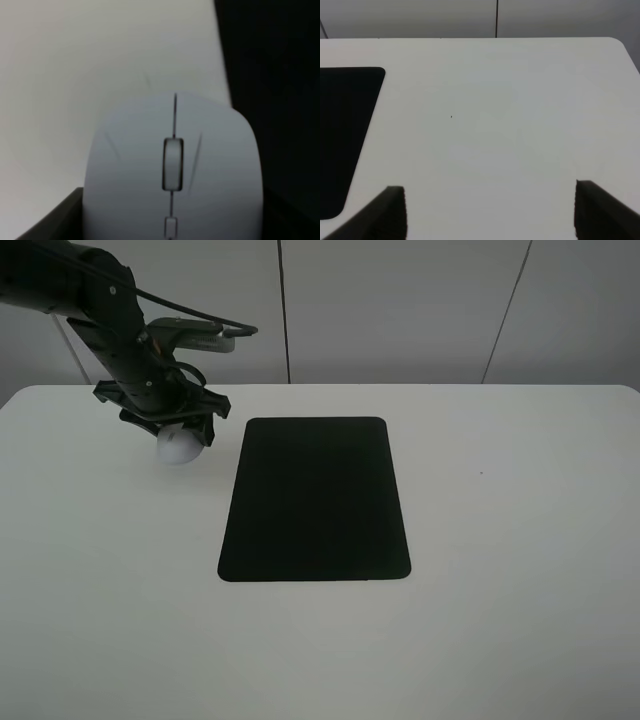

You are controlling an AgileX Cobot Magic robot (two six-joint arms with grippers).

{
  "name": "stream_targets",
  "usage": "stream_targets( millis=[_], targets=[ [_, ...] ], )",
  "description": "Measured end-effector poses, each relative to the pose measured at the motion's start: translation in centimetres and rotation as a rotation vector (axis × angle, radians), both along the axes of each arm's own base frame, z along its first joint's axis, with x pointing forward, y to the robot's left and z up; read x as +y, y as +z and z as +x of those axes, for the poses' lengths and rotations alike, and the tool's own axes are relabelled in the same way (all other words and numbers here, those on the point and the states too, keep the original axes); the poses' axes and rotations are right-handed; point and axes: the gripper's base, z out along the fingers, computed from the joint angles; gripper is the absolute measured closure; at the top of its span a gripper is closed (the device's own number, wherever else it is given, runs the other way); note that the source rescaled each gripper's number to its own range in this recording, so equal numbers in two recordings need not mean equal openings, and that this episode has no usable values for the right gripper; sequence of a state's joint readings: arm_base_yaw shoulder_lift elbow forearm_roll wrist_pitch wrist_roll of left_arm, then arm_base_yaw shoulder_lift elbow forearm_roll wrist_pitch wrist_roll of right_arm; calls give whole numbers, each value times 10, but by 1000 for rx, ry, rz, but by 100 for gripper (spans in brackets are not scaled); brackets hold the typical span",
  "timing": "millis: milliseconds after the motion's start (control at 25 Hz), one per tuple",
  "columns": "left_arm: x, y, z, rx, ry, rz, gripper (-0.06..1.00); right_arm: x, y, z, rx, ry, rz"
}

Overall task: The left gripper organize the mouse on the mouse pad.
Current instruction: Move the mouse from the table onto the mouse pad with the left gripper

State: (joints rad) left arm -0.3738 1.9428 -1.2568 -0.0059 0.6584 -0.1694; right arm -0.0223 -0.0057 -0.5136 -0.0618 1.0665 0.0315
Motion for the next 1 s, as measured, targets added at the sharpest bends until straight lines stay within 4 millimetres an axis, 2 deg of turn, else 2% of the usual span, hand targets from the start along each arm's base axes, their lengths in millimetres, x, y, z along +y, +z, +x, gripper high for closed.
stream_targets(
  millis=[200,600,840,1000],
  targets=[
    [-33,4,-1,-9,-8,-30,94,0,0,0,0,0,0],
    [-107,-15,-7,58,-20,-61,94,0,0,0,0,0,0],
    [-136,-32,-16,97,6,-65,94,0,0,0,0,0,0],
    [-147,-37,-20,107,42,-79,94,0,0,0,0,1,1]
  ],
)
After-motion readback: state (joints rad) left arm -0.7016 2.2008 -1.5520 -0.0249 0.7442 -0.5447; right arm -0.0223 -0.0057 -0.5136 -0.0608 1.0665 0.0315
